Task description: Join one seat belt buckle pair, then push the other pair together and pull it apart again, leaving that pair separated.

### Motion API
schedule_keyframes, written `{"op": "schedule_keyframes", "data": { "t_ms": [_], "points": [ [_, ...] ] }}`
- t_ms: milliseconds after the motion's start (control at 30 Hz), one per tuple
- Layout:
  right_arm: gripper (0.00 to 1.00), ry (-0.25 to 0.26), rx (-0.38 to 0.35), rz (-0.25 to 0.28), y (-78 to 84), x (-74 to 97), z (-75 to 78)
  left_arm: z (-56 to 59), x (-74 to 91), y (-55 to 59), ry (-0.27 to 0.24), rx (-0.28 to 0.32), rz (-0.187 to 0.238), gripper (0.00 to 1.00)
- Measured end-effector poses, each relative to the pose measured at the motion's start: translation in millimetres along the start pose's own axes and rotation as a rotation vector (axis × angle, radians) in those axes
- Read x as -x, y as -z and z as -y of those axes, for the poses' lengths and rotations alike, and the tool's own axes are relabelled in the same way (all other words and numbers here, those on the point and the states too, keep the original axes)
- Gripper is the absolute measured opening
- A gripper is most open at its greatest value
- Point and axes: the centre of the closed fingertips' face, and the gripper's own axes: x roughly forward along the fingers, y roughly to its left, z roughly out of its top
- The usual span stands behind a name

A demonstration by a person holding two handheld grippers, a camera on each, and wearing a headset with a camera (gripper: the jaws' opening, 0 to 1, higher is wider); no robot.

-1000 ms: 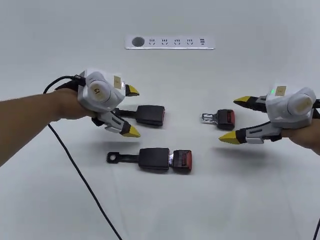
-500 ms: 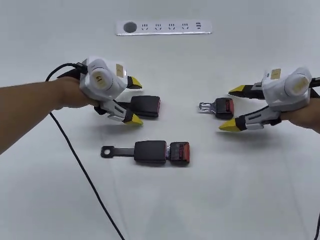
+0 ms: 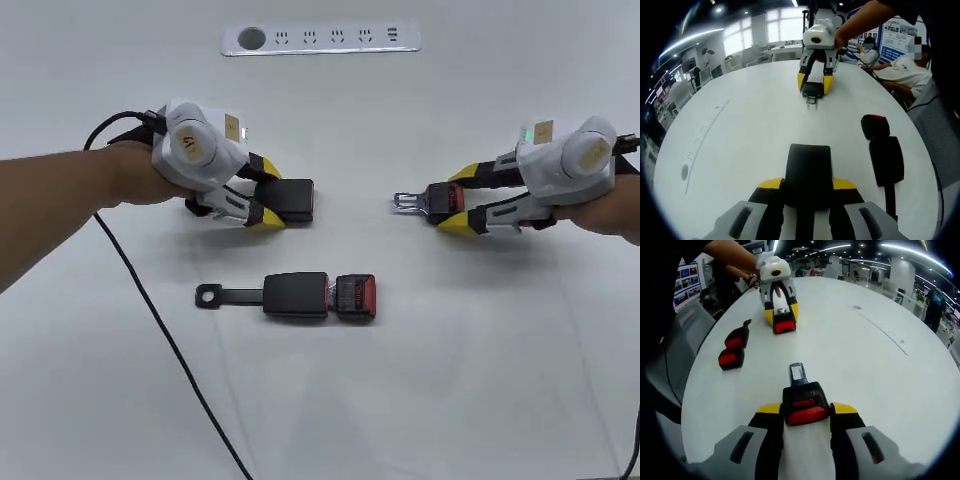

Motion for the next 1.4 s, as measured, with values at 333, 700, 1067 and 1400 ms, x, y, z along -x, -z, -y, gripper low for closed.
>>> {"op": "schedule_keyframes", "data": {
  "t_ms": [333,700,1067,1400],
  "points": [
    [0.35,-0.004,0.001,-0.016,0.3,-0.9,2.0,-0.5,-4.7,-0.8,0.01,-0.022,-0.01,0.35],
    [0.34,-0.019,0.016,-0.003,-16.1,-17.9,-4.7,2.6,-7.7,-4.9,0.003,-0.009,-0.016,0.35],
    [0.34,-0.016,0.015,0.012,-33.6,-36.3,-12.8,4.6,-6.8,-5.6,0.004,-0.002,-0.018,0.34],
    [0.34,-0.021,0.023,0.012,-46.2,-54.1,-16.3,3.7,-5.8,-3.1,0.003,0.007,-0.022,0.34]
  ]
}}
